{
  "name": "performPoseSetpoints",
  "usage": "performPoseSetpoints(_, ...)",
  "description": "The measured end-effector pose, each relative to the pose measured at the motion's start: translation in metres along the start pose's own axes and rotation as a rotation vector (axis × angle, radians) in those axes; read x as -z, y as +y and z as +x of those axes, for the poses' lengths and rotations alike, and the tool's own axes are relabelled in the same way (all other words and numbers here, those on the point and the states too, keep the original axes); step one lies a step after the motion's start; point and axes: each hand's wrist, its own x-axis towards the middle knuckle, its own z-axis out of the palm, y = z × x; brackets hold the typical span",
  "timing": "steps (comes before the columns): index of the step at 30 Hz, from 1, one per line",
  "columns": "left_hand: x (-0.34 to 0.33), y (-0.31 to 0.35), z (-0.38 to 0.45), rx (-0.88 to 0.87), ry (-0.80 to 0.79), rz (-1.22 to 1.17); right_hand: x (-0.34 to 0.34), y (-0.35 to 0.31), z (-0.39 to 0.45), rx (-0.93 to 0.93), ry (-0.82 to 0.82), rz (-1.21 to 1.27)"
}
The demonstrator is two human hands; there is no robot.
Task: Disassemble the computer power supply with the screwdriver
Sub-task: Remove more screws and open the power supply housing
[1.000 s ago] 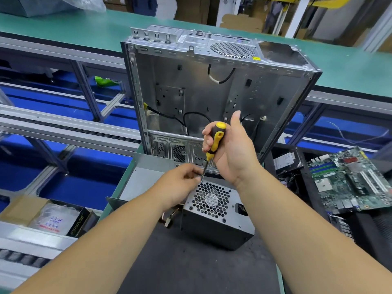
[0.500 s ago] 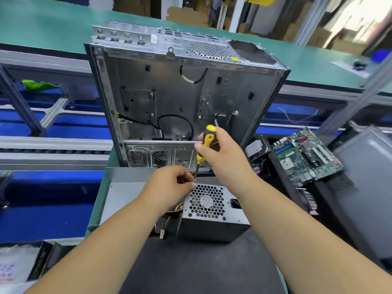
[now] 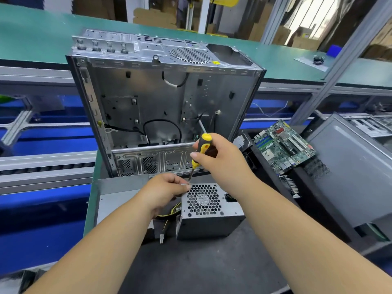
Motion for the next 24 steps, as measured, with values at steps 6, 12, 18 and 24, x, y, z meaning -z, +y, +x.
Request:
performPoseSetpoints(6, 0.001, -0.002, -0.001, -0.098, -0.008, 0.035, 0.004, 0.002, -0.003, -0.008, 0.075, 0.072)
performPoseSetpoints(12, 0.002, -0.002, -0.001, -0.208, 0.028, 0.185, 0.015, 0.003, -0.004, 0.006, 0.159, 0.152)
performPoseSetpoints(18, 0.006, -0.001, -0.004, -0.236, -0.060, 0.185, 0.019, 0.012, -0.010, 0.014, 0.248, 0.126)
performPoseSetpoints(24, 0.004, 0.002, -0.001, -0.208, -0.010, 0.239, 0.019, 0.019, -0.014, 0.036, 0.256, 0.090)
